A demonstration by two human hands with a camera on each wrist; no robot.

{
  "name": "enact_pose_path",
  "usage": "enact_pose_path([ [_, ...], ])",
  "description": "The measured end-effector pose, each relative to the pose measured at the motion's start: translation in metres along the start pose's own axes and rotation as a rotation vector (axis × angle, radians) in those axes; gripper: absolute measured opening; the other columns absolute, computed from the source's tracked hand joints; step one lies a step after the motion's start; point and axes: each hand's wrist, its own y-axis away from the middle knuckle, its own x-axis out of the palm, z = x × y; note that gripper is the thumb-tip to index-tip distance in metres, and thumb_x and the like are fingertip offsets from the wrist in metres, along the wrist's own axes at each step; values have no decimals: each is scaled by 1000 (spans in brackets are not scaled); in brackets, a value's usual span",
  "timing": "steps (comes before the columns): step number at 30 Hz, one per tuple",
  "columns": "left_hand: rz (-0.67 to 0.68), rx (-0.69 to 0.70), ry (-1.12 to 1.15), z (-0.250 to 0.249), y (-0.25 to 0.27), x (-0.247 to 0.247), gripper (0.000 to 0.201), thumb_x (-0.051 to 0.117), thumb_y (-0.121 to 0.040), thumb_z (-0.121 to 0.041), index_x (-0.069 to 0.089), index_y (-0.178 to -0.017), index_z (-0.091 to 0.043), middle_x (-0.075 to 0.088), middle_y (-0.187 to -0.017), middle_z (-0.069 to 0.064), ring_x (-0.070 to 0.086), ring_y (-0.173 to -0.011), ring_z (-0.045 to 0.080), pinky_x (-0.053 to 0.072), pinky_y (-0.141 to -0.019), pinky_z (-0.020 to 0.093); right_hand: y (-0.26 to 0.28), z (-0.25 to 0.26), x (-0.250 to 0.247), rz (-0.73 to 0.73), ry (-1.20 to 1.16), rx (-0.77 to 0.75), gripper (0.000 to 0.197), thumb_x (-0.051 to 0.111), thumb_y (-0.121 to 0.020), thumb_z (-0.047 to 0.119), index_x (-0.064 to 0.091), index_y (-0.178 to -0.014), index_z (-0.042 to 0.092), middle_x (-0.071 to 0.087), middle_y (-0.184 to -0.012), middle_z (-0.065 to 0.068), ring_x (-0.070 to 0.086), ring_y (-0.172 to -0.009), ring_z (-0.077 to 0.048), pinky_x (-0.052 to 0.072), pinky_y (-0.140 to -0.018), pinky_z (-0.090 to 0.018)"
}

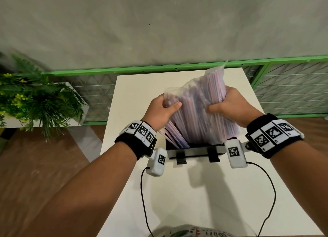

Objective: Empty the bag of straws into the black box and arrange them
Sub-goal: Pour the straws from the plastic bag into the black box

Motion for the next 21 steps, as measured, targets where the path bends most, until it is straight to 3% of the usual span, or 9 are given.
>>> enact_pose_path([
  [3,-28,2,0,-1,0,0,9,73,-93,-15,70,-95,-7,64,-81,-4,59,-74,9,48,-77,26,1,-3,-3,-11,-4,6,34,80,-72,-4,60,-87,19,66,-81,-6,67,-73,-23,56,-60,-29],
  [5,-31,9,24,-3,-1,0,20,73,-93,-14,69,-102,4,68,-88,2,62,-81,12,52,-82,29,0,-5,-7,-29,3,3,32,81,-71,-3,62,-91,15,67,-83,-9,67,-74,-25,58,-63,-35],
  [7,-29,15,12,-5,-1,-1,22,73,-93,-14,70,-106,4,73,-94,3,66,-85,8,54,-87,28,0,-5,-8,5,66,-6,33,82,-70,0,63,-95,12,69,-88,-15,70,-78,-30,60,-69,-42],
  [10,-23,32,-10,-7,-2,-4,18,73,-93,-12,71,-104,2,73,-93,2,66,-82,4,53,-83,22,-2,-5,-9,-15,54,-15,35,82,-70,1,62,-97,12,68,-91,-18,69,-80,-31,61,-72,-44],
  [13,-13,30,-8,-8,-2,-5,3,73,-93,-11,73,-94,-14,74,-92,-1,67,-85,5,54,-88,26,-2,-5,-8,17,92,-23,36,81,-69,1,62,-97,13,68,-92,-17,70,-83,-33,62,-73,-46],
  [15,-11,28,-17,-10,-1,-7,8,74,-93,-12,72,-90,-19,73,-90,-3,66,-84,5,54,-88,28,-3,-6,-8,-24,55,-13,38,82,-69,2,63,-101,10,69,-93,-19,70,-83,-33,62,-72,-45],
  [17,-14,24,-23,-11,1,-8,6,74,-92,-13,73,-93,-8,72,-91,2,65,-84,11,54,-86,31,-3,-5,-7,1,69,-15,38,82,-70,3,63,-102,10,69,-92,-17,71,-82,-33,62,-72,-45],
  [19,-22,16,-39,-11,1,-9,19,75,-92,-15,71,-96,3,69,-89,7,61,-82,15,53,-83,34,-2,-5,-6,53,110,-18,36,82,-70,2,63,-100,12,69,-90,-14,71,-81,-32,62,-71,-43],
  [21,-23,15,-41,-12,2,-9,20,75,-92,-16,72,-98,2,72,-92,12,63,-84,18,55,-89,41,-3,-5,-7,-3,92,-22,37,82,-70,1,62,-100,11,69,-90,-14,70,-80,-30,60,-68,-40],
])
